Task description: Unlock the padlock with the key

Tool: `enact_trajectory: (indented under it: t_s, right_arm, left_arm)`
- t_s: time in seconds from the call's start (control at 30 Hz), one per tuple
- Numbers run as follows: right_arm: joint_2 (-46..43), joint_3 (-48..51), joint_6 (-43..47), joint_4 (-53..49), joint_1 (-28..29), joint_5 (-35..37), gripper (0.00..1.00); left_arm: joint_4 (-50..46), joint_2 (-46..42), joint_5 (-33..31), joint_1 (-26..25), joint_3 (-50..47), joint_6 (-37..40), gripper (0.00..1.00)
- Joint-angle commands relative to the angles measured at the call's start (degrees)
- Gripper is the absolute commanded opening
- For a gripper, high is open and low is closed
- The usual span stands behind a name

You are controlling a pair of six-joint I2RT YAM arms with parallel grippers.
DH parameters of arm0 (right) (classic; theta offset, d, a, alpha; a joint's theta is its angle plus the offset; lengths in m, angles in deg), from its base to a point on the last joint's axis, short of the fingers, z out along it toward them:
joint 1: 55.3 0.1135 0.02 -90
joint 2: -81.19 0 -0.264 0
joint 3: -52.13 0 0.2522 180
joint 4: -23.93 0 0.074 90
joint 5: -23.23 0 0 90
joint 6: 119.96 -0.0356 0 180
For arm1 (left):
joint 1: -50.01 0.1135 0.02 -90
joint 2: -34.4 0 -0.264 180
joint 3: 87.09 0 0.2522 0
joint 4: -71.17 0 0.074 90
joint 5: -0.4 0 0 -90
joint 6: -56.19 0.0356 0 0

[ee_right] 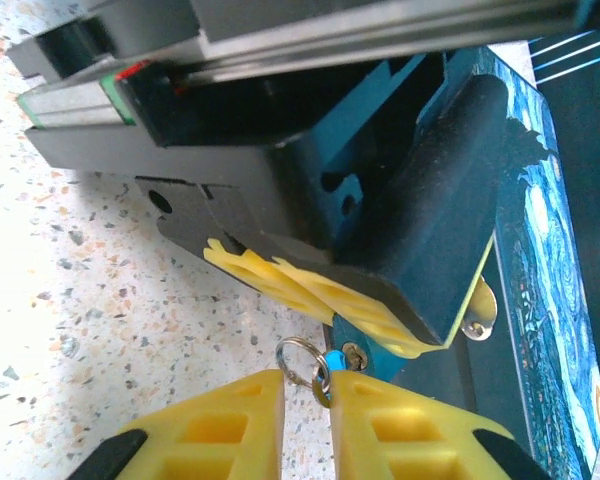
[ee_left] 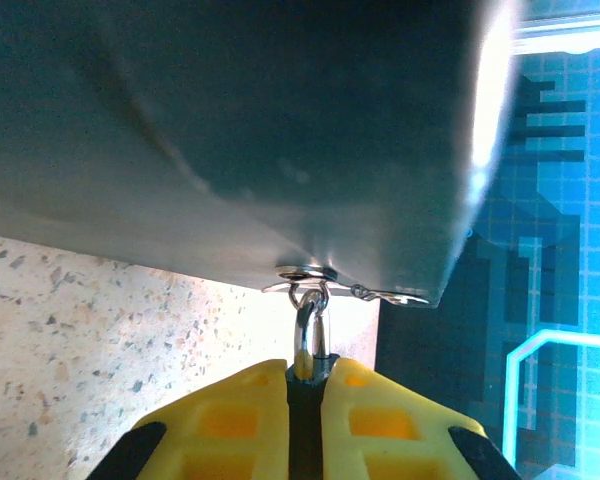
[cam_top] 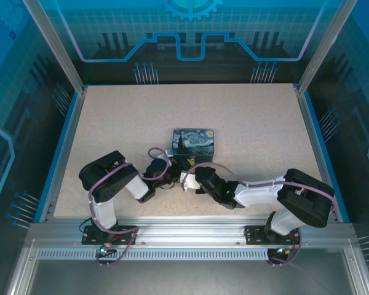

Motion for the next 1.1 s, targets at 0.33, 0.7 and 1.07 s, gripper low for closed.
enact_trajectory:
  t_s: [0.33,0.7,1.07]
  right_arm:
    - [3.17,-2.17,-0.5,5.29,-0.55,5.76,0.12]
    - [0.4,-3.96,-6.6,1.77,-0.21,8.62,0.0]
    - [1.26,-2.46,-22.97,6.58,-0.2,10.1,0.0]
  left_arm:
    - [2.71,-0.82,-0.1,-0.4,1.46,-1.69,0.01]
    - [3.13,-0.87,-0.32,-0.37,1.47,-1.92,0.01]
    - [3.19,-0.57,-0.45,-0.34,1.17,-1.91,0.0]
